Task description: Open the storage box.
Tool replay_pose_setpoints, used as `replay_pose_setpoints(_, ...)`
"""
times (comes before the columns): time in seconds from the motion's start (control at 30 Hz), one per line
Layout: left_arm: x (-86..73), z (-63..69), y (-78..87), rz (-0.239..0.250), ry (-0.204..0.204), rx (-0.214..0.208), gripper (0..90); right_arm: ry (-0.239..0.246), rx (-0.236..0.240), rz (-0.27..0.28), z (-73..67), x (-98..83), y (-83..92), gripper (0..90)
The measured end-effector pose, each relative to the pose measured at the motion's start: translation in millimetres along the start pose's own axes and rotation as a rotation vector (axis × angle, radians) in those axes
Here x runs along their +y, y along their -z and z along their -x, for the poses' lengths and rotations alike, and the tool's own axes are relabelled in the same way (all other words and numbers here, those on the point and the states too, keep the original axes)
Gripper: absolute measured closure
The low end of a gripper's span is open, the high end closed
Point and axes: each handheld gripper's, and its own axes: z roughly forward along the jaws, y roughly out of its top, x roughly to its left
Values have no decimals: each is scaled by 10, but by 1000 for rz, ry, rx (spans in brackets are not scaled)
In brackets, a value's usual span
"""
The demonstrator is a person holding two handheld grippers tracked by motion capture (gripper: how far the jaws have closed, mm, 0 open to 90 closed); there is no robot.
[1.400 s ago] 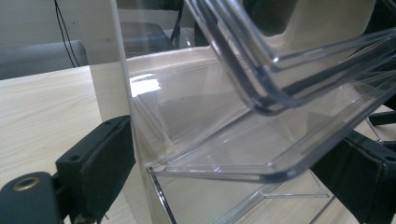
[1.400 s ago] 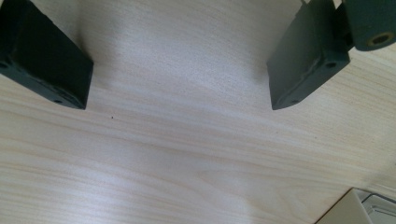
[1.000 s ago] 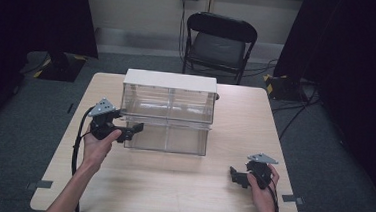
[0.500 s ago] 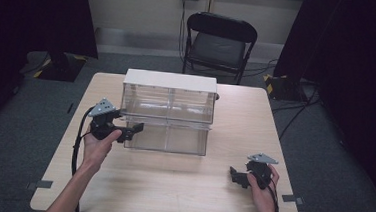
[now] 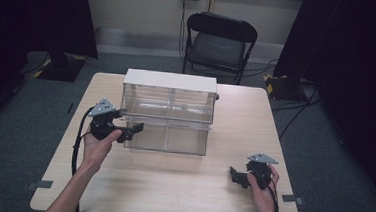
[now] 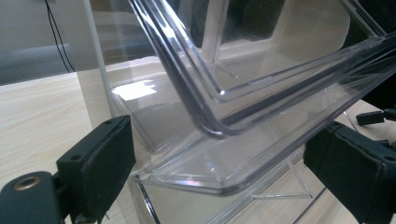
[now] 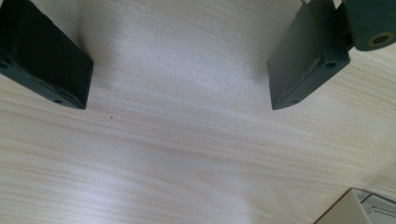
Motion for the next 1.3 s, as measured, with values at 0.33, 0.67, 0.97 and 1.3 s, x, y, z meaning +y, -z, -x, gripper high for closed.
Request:
replay_pose_setpoints(0.33,1,5,0,0,3,2,91,0,0,0,0,0,0,61)
replay_pose_setpoints(0.67,0,12,-3,-1,-2,11,100,0,0,0,0,0,0,61)
replay_pose_setpoints(0.97,0,10,-4,-3,-3,10,101,0,0,0,0,0,0,60)
replay_pose_setpoints(1.3,-2,11,-9,-8,-1,14,101,0,0,0,0,0,0,61)
